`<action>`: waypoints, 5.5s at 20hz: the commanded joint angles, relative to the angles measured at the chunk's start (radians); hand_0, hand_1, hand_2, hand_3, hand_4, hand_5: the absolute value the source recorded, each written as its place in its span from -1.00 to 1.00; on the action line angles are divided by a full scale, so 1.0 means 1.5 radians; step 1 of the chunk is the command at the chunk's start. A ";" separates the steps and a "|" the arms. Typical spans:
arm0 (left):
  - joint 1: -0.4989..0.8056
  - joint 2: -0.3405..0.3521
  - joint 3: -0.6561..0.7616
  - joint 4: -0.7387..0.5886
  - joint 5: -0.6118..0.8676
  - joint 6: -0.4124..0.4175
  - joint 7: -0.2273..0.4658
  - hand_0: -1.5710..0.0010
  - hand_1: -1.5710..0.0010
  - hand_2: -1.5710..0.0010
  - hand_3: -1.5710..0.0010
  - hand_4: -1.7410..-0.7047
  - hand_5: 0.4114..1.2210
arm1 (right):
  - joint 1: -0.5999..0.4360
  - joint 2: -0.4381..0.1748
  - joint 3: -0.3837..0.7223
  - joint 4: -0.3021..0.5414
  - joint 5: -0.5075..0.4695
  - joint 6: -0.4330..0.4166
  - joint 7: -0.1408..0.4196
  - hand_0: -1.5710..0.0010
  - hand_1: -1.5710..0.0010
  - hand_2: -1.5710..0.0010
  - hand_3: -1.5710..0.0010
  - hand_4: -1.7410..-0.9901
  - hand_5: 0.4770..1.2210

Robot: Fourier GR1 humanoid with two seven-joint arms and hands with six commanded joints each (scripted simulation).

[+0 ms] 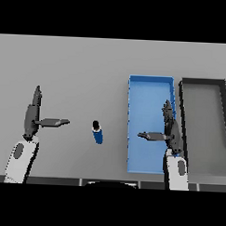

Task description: Pick up the blue pipe and place it into the blue bin.

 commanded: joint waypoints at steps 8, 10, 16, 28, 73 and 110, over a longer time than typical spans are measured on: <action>0.013 0.080 -0.039 -0.014 -0.008 -0.126 -0.053 1.00 1.00 1.00 1.00 0.49 -0.55 | 0.035 -0.083 0.040 -0.041 0.082 0.030 -0.057 1.00 1.00 1.00 1.00 0.43 -0.69; 0.018 0.116 -0.048 -0.014 -0.004 -0.185 -0.074 1.00 1.00 1.00 1.00 0.49 -0.54 | 0.044 -0.103 0.061 -0.058 0.116 0.037 -0.066 1.00 1.00 1.00 1.00 0.45 -0.70; 0.034 0.139 -0.074 -0.044 -0.002 -0.245 -0.113 1.00 1.00 1.00 1.00 0.49 -0.57 | 0.053 -0.116 0.071 -0.083 0.136 0.037 -0.046 1.00 1.00 1.00 1.00 0.49 -0.72; 0.063 0.127 -0.235 -0.170 -0.076 -0.318 0.000 1.00 1.00 1.00 1.00 0.24 -0.87 | 0.051 -0.105 0.078 -0.095 0.125 0.046 -0.039 1.00 1.00 1.00 1.00 0.41 -0.75; -0.068 -0.211 -0.280 -0.063 -0.122 -0.258 -0.090 -0.99 -0.99 -0.99 -0.99 -0.48 0.99 | 0.063 -0.115 0.072 -0.085 0.140 0.040 -0.042 1.00 1.00 1.00 1.00 0.63 -0.77; -0.055 -0.266 -0.222 -0.087 -0.199 -0.369 -0.027 -1.00 -1.00 -1.00 -1.00 -0.49 1.00 | -0.247 -0.259 0.203 -0.235 -0.199 0.399 0.140 1.00 1.00 1.00 1.00 0.40 -0.89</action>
